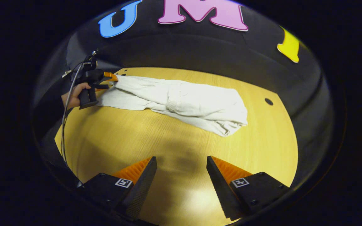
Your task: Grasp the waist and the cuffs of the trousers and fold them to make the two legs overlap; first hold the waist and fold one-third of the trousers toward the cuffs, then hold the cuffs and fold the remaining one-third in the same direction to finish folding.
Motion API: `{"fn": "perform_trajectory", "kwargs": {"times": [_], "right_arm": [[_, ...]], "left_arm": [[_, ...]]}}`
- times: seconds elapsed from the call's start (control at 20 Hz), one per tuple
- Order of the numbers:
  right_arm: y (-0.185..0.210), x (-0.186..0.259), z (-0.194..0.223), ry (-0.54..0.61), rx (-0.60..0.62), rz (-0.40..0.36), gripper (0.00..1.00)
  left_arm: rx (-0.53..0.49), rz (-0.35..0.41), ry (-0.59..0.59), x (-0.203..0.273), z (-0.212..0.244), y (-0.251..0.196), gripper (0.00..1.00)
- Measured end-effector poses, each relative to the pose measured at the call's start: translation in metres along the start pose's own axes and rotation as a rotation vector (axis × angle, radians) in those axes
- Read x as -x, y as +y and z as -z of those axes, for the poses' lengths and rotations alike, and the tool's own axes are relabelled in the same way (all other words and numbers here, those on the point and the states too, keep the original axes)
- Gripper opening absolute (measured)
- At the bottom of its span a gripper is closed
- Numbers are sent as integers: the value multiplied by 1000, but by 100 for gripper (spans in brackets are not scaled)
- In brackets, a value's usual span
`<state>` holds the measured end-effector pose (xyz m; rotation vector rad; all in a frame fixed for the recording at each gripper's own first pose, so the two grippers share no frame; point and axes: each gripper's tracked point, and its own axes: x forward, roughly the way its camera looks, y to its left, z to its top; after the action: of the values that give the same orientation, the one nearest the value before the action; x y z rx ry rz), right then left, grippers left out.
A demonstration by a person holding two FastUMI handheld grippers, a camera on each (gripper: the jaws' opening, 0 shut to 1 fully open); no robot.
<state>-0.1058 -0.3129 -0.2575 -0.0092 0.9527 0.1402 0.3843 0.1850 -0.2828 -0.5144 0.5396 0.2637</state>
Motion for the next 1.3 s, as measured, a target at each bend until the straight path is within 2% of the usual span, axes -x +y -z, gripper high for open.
{"fn": "perform_trajectory", "kwargs": {"times": [0.05, 0.15, 0.4, 0.45, 0.55, 0.6, 0.75, 0.85, 0.9, 0.95, 1.05, 1.15, 1.3], "right_arm": [[6, 2, 4, 10, 6, -13, 98], [10, 7, 6, 9, 22, -27, 98], [-10, 10, -1, -1, 12, 10, 98], [-15, 11, -2, -5, 15, 19, 98], [-24, 16, -2, -8, 26, 37, 98], [-32, 18, -3, -14, 30, 53, 98], [-49, 31, -6, -26, 7, 94, 98], [-59, 36, -5, -29, -18, 117, 98], [-63, 40, -4, -29, -25, 127, 98], [-66, 44, -2, -31, -26, 137, 98], [-71, 50, 0, -31, -29, 156, 98], [-71, 51, 3, -36, -44, 166, 98], [-83, 50, 7, -34, -75, 177, 98]], "left_arm": [[-8, -7, 4, -7, -1, -2, 96], [-57, -23, 24, -14, 1, -6, 96], [-377, -120, 104, -20, 16, -7, 96], [-381, -119, 94, -23, 18, -10, 96], [-384, -109, 102, -26, 21, -16, 83], [-391, -96, 98, -26, 21, -19, 82], [-393, -57, 99, -28, 26, -33, 51], [-393, -59, 94, -28, 26, -36, 37], [-391, -59, 91, -29, 27, -38, 34], [-394, -64, 93, -29, 28, -40, 25], [-433, -62, 124, -27, 33, -42, 16], [-471, -47, 147, -26, 37, -43, 11], [-384, -63, 119, -22, 33, -45, 6]]}}
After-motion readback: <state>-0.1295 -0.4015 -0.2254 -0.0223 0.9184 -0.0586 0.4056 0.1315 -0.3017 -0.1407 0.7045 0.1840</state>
